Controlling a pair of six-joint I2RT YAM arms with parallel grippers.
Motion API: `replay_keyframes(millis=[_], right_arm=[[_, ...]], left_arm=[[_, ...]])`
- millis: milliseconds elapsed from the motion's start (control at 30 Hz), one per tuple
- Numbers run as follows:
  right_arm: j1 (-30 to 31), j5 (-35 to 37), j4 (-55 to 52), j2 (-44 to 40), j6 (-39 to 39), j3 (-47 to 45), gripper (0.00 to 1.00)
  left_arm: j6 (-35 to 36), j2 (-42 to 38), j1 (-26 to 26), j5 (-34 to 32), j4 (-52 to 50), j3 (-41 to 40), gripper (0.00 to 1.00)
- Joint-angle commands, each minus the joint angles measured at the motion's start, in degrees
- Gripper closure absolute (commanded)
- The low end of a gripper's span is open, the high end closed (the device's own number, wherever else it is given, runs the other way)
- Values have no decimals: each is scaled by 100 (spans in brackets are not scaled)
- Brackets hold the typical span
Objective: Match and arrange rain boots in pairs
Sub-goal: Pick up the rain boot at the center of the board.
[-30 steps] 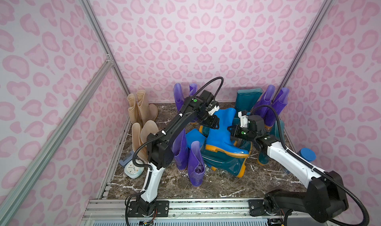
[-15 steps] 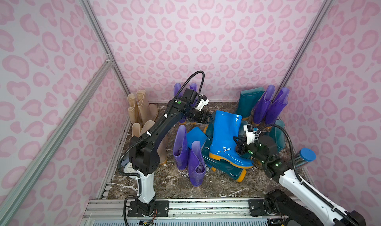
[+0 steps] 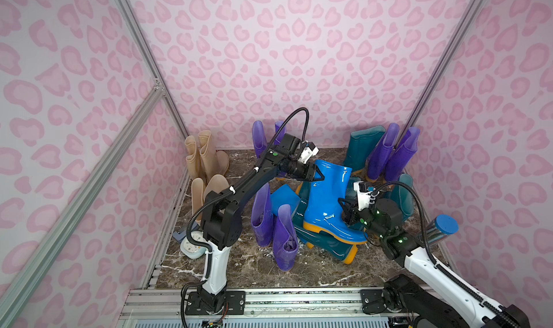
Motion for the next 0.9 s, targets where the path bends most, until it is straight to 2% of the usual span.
replay_keyframes(millis=[0, 33, 133, 200, 300, 433, 533, 600, 700, 767, 867], right_arm=[[7, -17, -131, -32, -5, 11, 74], [13, 46, -207, -44, 7, 73, 61], [0, 294, -404, -104, 81, 306, 43], [5, 353, -676, -131, 92, 644, 35], [3, 668, -1081, -180, 135, 1179, 29], [-13, 1105, -1415, -202, 90, 1689, 26], [-102, 1520, -1639, -161, 175, 1947, 28], [-237, 1877, -1920, -66, 396, 2162, 33], [-475, 2309, -2530, 179, 741, 2529, 31], [-545, 2588, -2714, 269, 691, 2646, 32], [-543, 2700, -2761, 404, 604, 2736, 32]], left_arm=[[-243, -141, -23, 422, 419, -54, 98], [-244, -193, -23, 449, 416, -91, 98], [-94, -426, -23, 300, 216, -127, 98], [-22, -606, 7, 250, -40, -47, 98], [-81, -866, 30, 319, -106, 40, 98], [-94, -934, 38, 419, -229, 431, 98], [3, -899, 80, 347, -582, 984, 98], [143, -928, 149, -6, -962, 1372, 98], [145, -1104, 406, -770, -1278, 1670, 98], [141, -1290, 640, -1025, -1327, 1726, 98], [195, -1622, 884, -1078, -1214, 1649, 98]])
